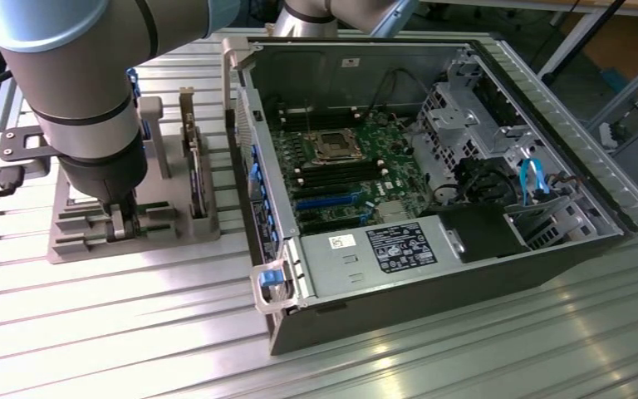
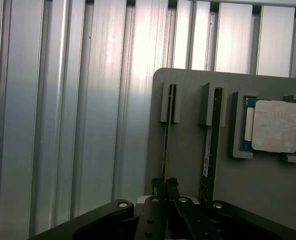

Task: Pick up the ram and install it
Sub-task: 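Pick up the ram and move it above insertion slot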

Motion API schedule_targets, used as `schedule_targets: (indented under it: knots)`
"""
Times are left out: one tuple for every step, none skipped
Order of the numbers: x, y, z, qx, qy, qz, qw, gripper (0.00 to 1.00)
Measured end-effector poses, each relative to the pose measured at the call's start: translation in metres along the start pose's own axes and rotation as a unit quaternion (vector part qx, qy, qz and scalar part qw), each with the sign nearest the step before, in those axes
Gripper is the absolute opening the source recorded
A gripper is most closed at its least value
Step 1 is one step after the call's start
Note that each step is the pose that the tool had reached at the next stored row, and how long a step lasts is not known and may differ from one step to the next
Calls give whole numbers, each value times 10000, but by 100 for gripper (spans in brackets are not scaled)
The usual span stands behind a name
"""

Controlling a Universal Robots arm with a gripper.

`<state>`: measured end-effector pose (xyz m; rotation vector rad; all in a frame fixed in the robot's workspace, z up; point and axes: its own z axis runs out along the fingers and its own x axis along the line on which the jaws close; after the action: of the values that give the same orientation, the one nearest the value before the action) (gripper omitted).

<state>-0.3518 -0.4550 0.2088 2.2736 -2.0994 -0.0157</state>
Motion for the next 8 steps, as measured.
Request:
schedule_targets:
  knots:
    - [0, 0, 0, 0, 0, 0, 10000, 13]
    - [0, 0, 0, 0, 0, 0, 10000, 13]
    - [0, 0, 0, 0, -1, 0, 10000, 13]
    - [0, 0, 0, 1, -3, 0, 10000, 13]
    - [1, 1, 0, 1, -4, 0, 10000, 13]
    - [3, 1, 0, 1, -6, 0, 10000, 13]
    - [6, 2, 0, 1, -10, 0, 10000, 13]
    - [12, 2, 1, 2, -15, -1, 10000, 13]
